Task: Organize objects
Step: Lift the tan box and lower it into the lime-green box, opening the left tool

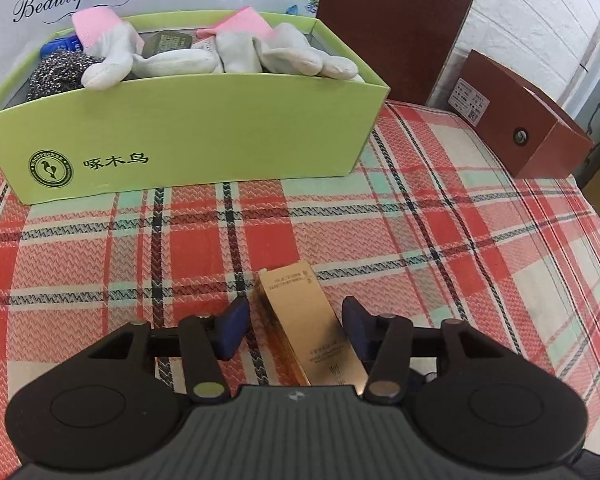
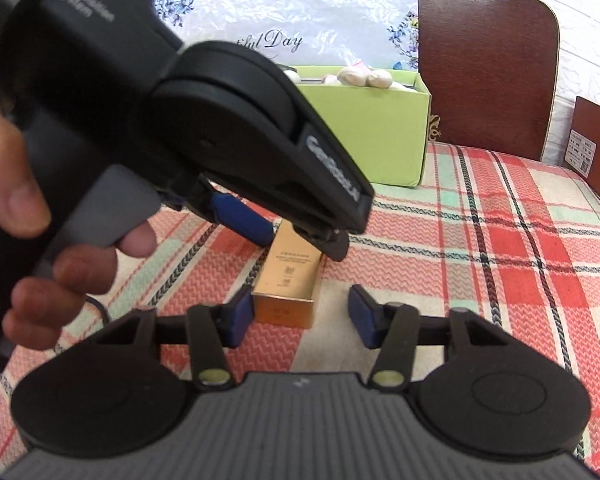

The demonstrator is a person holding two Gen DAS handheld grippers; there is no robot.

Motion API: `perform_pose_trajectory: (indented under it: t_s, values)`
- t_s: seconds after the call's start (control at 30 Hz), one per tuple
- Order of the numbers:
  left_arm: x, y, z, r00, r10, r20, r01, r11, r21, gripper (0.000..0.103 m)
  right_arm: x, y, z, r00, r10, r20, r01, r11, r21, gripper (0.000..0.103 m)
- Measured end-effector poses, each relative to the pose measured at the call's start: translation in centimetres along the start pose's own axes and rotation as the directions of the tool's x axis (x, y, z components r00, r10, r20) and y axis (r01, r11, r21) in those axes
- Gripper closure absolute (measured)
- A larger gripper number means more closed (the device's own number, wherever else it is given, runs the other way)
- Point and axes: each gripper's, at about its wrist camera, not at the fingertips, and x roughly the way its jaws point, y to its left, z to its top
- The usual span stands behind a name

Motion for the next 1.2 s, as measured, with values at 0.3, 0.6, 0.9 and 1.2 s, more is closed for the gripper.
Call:
perform_pose_trajectory:
  t_s: [0.3,0.6,0.9,1.2]
  values:
    - [-1.8,-0.2,-0.4,0.999,-0.019,0.046,0.020,0.999,-0.030,0.055,-1.5,0.3,0.2,0.999,0.009,0.037,-0.009,1.000,-0.004,0.070]
    - [-8.1,-0.2,1.1,0.966,-0.012,0.258,0.024,0.999,-0.046,0.055,-5.2,1.6,3.5,0.976,0.012,0.217,0.002,0.998,-0.067,0.070]
    - [-10.4,1.1,6.9,0.922,-0.018,0.387,0.046,0.997,-0.062,0.055,-4.9,1.6,9.6,0.934,0.027,0.357,0.026,0.989,-0.145,0.070]
    - [-7.5,2.9,11.6,0.901,-0.020,0.433,0.047,0.998,-0.052,0.055,-0.4,-0.5,14.6,0.920,0.022,0.392,0.046,0.986,-0.161,0.070]
